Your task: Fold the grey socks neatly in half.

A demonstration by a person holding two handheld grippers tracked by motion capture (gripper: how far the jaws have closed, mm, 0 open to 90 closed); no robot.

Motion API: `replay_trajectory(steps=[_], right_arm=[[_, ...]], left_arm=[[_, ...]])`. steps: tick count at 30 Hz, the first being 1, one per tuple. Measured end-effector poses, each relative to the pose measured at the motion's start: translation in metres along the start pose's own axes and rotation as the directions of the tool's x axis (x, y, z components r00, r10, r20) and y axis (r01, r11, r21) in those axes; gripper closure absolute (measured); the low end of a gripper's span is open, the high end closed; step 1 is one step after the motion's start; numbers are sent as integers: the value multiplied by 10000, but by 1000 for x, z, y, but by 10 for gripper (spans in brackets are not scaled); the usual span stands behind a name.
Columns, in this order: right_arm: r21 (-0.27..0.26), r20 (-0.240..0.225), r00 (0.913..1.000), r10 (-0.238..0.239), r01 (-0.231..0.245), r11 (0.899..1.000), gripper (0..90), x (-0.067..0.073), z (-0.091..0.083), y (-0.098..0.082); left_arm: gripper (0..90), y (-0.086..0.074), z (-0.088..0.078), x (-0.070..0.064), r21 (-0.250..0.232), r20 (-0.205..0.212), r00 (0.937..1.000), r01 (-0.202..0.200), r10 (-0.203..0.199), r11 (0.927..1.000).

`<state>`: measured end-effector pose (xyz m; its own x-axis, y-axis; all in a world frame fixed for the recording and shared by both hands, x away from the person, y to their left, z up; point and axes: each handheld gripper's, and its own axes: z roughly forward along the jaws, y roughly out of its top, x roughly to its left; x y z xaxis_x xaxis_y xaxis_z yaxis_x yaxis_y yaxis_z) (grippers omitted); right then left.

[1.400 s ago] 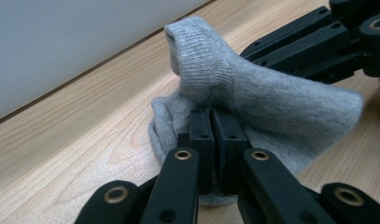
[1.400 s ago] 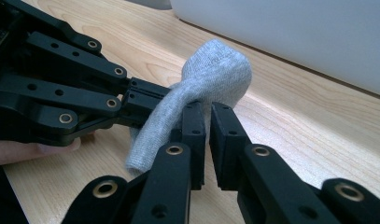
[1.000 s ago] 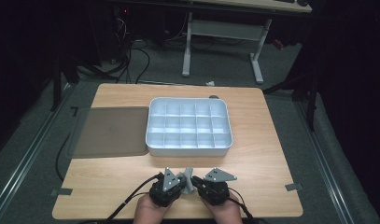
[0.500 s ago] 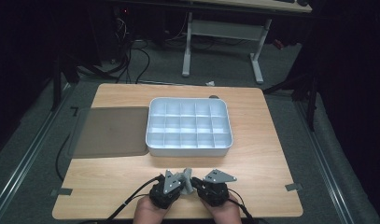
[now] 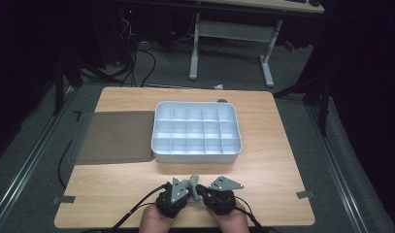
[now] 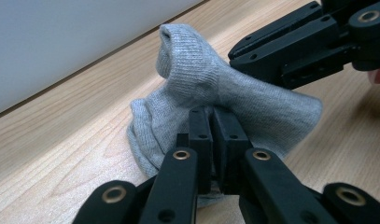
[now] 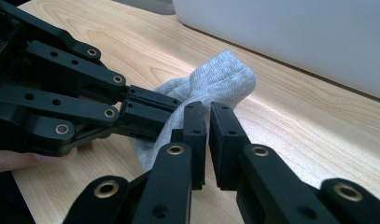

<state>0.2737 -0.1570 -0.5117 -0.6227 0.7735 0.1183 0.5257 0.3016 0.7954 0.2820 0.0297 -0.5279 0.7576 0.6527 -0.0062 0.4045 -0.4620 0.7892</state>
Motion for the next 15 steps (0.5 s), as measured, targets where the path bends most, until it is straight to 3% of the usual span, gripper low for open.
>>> replay_trajectory(steps=[2, 7, 15], right_arm=[[18, 2, 10000, -68, 68, 10000, 869, 1, 0, 0], [-29, -37, 9999, -111, 111, 9999, 891, 3, 2, 4], [77, -36, 9994, -339, 339, 9994, 900, 6, 6, 7]], left_arm=[[867, 0, 0, 1, -3, 64, 10000, 66, -66, 10000], [867, -2, -1, 8, -46, 545, 9963, 674, -670, 9977], [867, -2, -1, 10, -32, 602, 9953, 755, -752, 9971]])
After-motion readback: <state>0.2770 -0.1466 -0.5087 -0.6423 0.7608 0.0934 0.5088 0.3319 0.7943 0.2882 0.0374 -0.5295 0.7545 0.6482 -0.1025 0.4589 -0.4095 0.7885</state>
